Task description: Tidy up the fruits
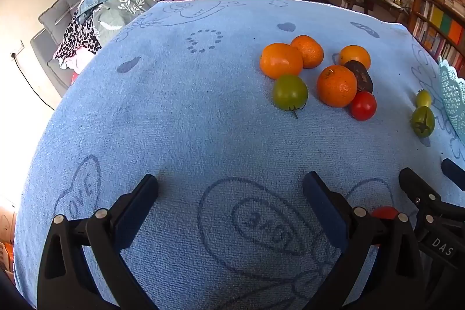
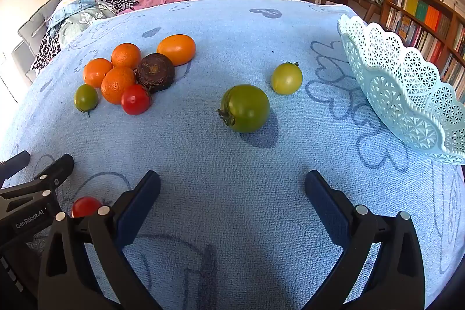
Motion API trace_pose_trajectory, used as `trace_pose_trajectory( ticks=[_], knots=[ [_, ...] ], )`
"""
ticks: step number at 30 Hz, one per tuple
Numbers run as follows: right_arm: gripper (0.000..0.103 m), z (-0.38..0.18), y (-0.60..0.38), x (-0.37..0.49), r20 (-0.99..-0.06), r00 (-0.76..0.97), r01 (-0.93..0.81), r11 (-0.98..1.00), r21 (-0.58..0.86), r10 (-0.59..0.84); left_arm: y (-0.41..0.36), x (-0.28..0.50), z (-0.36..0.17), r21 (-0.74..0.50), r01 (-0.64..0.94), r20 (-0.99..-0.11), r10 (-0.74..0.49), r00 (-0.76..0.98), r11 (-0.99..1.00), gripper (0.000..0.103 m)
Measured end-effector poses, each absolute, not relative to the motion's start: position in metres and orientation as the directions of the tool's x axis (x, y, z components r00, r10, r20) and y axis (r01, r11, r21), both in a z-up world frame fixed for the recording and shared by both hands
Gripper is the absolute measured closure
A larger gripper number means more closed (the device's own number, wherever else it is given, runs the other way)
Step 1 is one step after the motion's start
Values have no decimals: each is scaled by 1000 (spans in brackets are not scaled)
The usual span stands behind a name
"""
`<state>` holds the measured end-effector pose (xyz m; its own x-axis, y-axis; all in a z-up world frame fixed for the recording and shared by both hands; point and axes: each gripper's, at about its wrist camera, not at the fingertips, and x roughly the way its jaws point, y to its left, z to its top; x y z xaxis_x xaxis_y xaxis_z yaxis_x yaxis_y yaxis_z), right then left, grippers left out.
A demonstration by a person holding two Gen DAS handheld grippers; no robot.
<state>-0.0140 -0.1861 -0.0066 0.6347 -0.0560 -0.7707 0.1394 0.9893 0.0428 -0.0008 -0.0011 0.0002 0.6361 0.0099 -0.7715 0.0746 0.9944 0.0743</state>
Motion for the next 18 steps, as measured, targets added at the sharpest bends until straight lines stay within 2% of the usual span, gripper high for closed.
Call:
trace_pose_trajectory(
  ticks=[18],
  knots=[
    [2,-5,-188,-14,-783,621,118,992,40,-42,5,-2,2,77,71,-772,14,635,994,5]
  ],
)
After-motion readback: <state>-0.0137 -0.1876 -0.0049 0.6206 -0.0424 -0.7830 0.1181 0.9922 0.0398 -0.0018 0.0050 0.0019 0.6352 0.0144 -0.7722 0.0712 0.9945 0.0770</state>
